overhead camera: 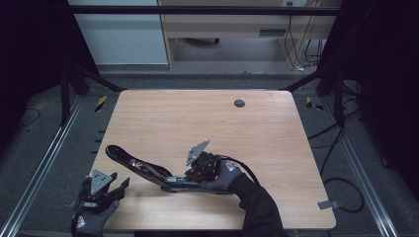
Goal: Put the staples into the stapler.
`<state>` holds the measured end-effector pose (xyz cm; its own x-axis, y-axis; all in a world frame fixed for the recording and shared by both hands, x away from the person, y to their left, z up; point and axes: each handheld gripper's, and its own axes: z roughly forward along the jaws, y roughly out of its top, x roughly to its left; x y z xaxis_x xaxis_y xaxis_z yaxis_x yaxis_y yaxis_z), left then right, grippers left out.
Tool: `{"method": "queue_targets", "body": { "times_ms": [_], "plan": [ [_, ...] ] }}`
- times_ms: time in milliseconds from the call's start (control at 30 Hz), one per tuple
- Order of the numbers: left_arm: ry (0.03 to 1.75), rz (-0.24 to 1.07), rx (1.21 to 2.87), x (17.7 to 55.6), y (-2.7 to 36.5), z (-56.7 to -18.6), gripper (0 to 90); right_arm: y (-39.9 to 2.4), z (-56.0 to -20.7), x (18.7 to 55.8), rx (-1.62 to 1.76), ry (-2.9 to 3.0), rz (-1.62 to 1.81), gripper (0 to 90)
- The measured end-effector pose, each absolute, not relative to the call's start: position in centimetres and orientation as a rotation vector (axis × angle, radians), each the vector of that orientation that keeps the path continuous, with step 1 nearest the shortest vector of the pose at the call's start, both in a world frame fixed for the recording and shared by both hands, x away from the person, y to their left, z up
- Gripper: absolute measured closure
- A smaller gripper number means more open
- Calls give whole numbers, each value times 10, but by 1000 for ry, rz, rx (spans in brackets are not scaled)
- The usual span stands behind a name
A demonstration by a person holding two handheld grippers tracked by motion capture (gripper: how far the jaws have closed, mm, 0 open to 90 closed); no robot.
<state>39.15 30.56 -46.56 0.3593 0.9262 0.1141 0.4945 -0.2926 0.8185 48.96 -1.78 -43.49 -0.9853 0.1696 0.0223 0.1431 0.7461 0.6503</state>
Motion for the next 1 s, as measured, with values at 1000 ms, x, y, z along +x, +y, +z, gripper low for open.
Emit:
{"method": "queue_targets", "body": {
  "times_ms": [1000],
  "plan": [
    [1234, 788, 1925, 392, 306, -466, 498, -14, -440, 490, 240, 2908, 1044, 785]
  ]
}}
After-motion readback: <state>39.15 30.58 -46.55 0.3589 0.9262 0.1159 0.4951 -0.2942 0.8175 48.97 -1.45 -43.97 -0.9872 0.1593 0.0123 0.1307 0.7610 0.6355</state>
